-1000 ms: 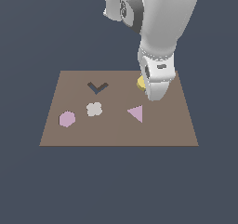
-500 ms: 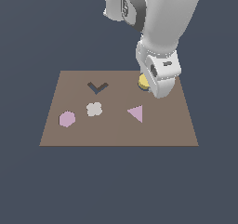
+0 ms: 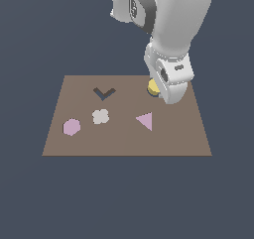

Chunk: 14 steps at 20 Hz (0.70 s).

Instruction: Insert a designated object into the corresponding slot on a board.

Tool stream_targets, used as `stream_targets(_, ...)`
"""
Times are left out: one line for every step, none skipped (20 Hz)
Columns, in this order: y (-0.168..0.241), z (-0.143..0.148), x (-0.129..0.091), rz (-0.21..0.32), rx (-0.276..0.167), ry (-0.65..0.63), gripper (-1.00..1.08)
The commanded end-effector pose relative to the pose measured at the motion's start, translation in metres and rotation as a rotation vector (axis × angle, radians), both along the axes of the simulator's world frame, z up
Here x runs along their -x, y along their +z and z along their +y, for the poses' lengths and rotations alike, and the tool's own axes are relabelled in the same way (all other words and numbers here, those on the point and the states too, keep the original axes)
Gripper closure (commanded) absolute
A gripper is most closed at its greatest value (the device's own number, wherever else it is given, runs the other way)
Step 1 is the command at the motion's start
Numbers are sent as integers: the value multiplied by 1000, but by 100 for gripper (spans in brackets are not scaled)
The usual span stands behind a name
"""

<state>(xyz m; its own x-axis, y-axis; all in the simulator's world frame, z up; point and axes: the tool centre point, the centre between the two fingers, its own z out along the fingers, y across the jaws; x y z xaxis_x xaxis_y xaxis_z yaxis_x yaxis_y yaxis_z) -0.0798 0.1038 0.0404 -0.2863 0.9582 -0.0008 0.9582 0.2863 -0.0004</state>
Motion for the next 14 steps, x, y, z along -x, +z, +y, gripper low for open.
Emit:
stream_targets(-1, 0, 0, 0, 0, 0, 108)
stream_targets(-3, 0, 0, 0, 0, -1, 108)
stream_targets(-6, 0, 0, -1, 0, -1, 108)
stream_targets(-8, 0, 0, -1, 0, -2, 108)
stream_targets(-9, 0, 0, -1, 0, -2, 108)
stream_targets(-10, 0, 0, -1, 0, -2, 108)
stream_targets(-10, 0, 0, -1, 0, -2, -92)
stream_targets(-10, 0, 0, -1, 0, -2, -92)
stream_targets(-10, 0, 0, -1, 0, -2, -92)
stream_targets(-10, 0, 0, -1, 0, -2, -92)
stream_targets(-10, 0, 0, -1, 0, -2, -92)
stream_targets(-10, 0, 0, -1, 0, -2, -92)
stream_targets(-10, 0, 0, -1, 0, -2, -92)
stream_targets(-10, 0, 0, -1, 0, -2, -92)
